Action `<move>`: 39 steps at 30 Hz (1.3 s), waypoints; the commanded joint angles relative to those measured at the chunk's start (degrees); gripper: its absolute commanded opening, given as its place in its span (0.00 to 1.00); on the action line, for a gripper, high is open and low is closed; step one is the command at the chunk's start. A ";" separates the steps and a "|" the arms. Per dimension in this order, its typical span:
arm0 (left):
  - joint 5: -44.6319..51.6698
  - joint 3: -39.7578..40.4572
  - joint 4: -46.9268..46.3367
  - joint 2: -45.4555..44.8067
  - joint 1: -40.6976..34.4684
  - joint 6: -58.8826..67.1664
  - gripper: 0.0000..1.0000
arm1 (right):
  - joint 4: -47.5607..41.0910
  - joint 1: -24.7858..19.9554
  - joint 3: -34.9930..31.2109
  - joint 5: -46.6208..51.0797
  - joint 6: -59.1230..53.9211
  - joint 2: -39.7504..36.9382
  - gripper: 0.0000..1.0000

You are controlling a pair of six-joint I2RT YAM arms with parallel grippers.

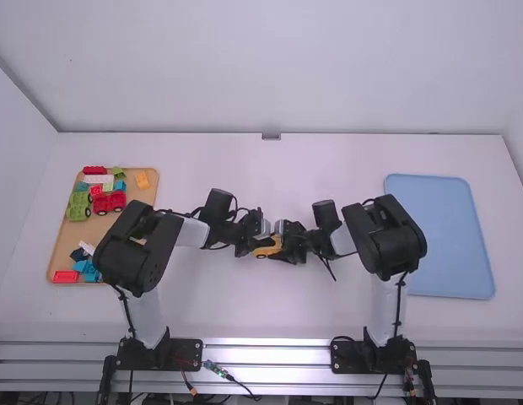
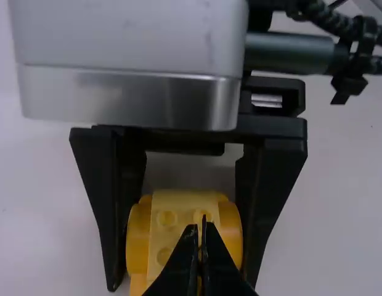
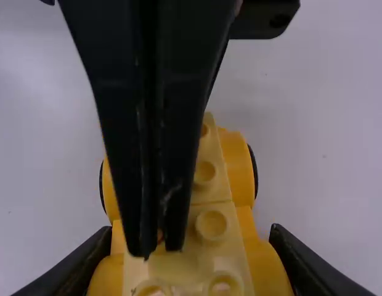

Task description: Assemble lego blocks to make yellow taxi

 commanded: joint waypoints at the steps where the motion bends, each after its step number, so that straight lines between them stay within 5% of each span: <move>1: -12.83 -1.36 -3.37 3.54 -1.53 -2.14 0.02 | -0.22 0.70 0.70 -0.92 1.70 0.70 0.50; 14: -15.72 -4.17 -2.01 3.56 -0.79 -0.52 0.02 | 0.02 0.70 0.76 -0.70 1.73 0.68 0.50; 26: -6.40 -11.34 18.93 -2.12 2.51 -11.98 0.02 | 0.09 0.70 0.74 -0.85 1.70 0.68 0.49; 35: -5.77 -10.86 13.11 -8.11 4.79 -10.88 0.02 | 0.04 0.72 0.74 -0.70 1.70 0.68 0.49; 39: -5.70 -8.39 1.09 -8.17 4.74 -2.78 0.02 | 0.00 0.72 0.74 -0.74 1.73 0.68 0.49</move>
